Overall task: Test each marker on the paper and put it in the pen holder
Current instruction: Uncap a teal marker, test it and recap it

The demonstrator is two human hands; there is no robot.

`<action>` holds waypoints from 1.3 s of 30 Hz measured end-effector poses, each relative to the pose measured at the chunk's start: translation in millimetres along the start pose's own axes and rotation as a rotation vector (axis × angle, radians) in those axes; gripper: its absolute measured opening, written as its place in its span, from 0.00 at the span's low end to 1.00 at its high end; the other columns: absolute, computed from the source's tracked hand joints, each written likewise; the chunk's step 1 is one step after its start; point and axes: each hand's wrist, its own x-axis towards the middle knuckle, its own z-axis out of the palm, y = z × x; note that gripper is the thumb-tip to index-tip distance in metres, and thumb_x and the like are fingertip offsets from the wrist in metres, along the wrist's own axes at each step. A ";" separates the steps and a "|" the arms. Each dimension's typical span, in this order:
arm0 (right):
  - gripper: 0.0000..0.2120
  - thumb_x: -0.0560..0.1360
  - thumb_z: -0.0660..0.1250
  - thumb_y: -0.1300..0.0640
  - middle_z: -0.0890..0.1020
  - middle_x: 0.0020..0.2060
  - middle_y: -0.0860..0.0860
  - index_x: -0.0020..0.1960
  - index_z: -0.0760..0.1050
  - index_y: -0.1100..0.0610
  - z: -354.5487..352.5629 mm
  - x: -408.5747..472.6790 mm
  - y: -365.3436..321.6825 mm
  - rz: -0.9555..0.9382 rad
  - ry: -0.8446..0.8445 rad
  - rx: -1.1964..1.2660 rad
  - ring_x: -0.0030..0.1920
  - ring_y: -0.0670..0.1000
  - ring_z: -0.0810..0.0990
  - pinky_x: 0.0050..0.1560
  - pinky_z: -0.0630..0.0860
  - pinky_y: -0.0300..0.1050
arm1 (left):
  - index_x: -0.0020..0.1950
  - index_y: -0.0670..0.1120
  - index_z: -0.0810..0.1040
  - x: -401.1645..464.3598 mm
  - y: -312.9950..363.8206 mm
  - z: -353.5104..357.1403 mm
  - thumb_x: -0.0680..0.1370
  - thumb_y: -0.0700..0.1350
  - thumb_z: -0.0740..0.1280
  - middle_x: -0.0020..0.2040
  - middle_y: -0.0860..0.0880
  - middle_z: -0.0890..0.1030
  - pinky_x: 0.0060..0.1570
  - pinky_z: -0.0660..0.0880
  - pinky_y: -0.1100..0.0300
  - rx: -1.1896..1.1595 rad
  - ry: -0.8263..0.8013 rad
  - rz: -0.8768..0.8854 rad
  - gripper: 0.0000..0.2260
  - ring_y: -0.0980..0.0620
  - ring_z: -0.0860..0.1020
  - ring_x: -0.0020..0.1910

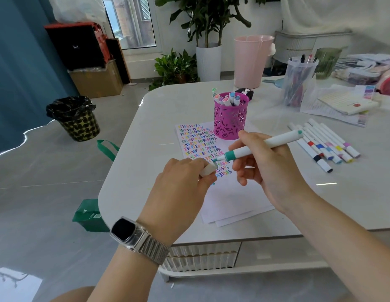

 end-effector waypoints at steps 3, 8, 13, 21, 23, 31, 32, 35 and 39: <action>0.15 0.79 0.61 0.57 0.76 0.23 0.54 0.36 0.77 0.61 -0.2 -0.1 0.7 0.006 -0.004 -0.001 0.23 0.50 0.72 0.22 0.70 0.40 | 0.51 0.53 0.76 -0.7 0.7 -0.8 0.79 0.53 0.59 0.44 0.55 0.77 0.49 0.71 0.52 0.016 -0.005 -0.014 0.08 0.50 0.71 0.47; 0.15 0.79 0.61 0.58 0.76 0.23 0.54 0.36 0.77 0.61 -1.5 0.7 -0.5 -0.009 0.013 0.008 0.23 0.50 0.71 0.22 0.70 0.40 | 0.51 0.51 0.76 -1.6 0.6 -1.1 0.79 0.53 0.59 0.44 0.54 0.77 0.50 0.70 0.52 0.011 -0.007 -0.023 0.09 0.49 0.71 0.47; 0.14 0.79 0.61 0.59 0.76 0.23 0.53 0.36 0.77 0.61 -3.0 0.3 0.5 -0.012 -0.015 -0.064 0.24 0.50 0.72 0.23 0.70 0.40 | 0.48 0.50 0.76 -1.0 1.0 -0.7 0.79 0.52 0.60 0.42 0.54 0.77 0.49 0.71 0.51 -0.005 0.011 -0.007 0.08 0.49 0.71 0.47; 0.13 0.78 0.63 0.59 0.76 0.22 0.52 0.35 0.69 0.60 -4.0 3.2 6.5 -0.061 -0.045 -0.157 0.22 0.50 0.71 0.22 0.70 0.41 | 0.42 0.52 0.71 -3.3 1.0 -0.8 0.79 0.52 0.60 0.36 0.55 0.71 0.46 0.69 0.54 0.034 0.001 0.048 0.08 0.50 0.68 0.45; 0.15 0.78 0.64 0.56 0.77 0.22 0.53 0.35 0.69 0.59 -4.4 2.2 8.5 -0.099 -0.062 -0.174 0.22 0.50 0.72 0.22 0.70 0.41 | 0.40 0.51 0.70 -3.4 0.8 -0.6 0.79 0.53 0.61 0.36 0.54 0.71 0.46 0.70 0.52 0.044 -0.004 0.060 0.09 0.49 0.68 0.44; 0.17 0.77 0.66 0.56 0.75 0.20 0.54 0.33 0.66 0.60 -1.7 0.2 10.4 -0.178 -0.095 -0.151 0.21 0.53 0.70 0.20 0.68 0.40 | 0.35 0.52 0.65 -3.5 8.2 3.3 0.79 0.53 0.59 0.32 0.55 0.68 0.38 0.63 0.59 -0.046 -0.013 0.101 0.14 0.54 0.65 0.37; 0.16 0.77 0.66 0.58 0.75 0.20 0.54 0.33 0.66 0.61 -2.3 0.8 10.1 -0.160 -0.088 -0.133 0.20 0.52 0.70 0.20 0.67 0.39 | 0.36 0.52 0.66 -3.9 10.0 4.1 0.79 0.53 0.58 0.33 0.55 0.68 0.39 0.63 0.59 -0.056 0.006 0.108 0.13 0.54 0.65 0.38; 0.16 0.77 0.65 0.60 0.73 0.19 0.53 0.32 0.65 0.59 -2.0 1.0 12.2 -0.061 -0.095 -0.062 0.18 0.50 0.67 0.20 0.65 0.38 | 0.40 0.47 0.69 -6.7 12.4 7.7 0.79 0.54 0.57 0.34 0.53 0.69 0.39 0.65 0.58 -0.007 0.060 0.123 0.13 0.52 0.66 0.40; 0.19 0.77 0.65 0.61 0.71 0.18 0.53 0.29 0.63 0.56 1.2 -3.4 17.1 0.014 -0.101 -0.006 0.18 0.49 0.65 0.20 0.62 0.37 | 0.38 0.48 0.64 -10.1 11.2 9.0 0.80 0.50 0.59 0.30 0.57 0.61 0.34 0.63 0.58 0.137 0.094 0.166 0.12 0.51 0.64 0.36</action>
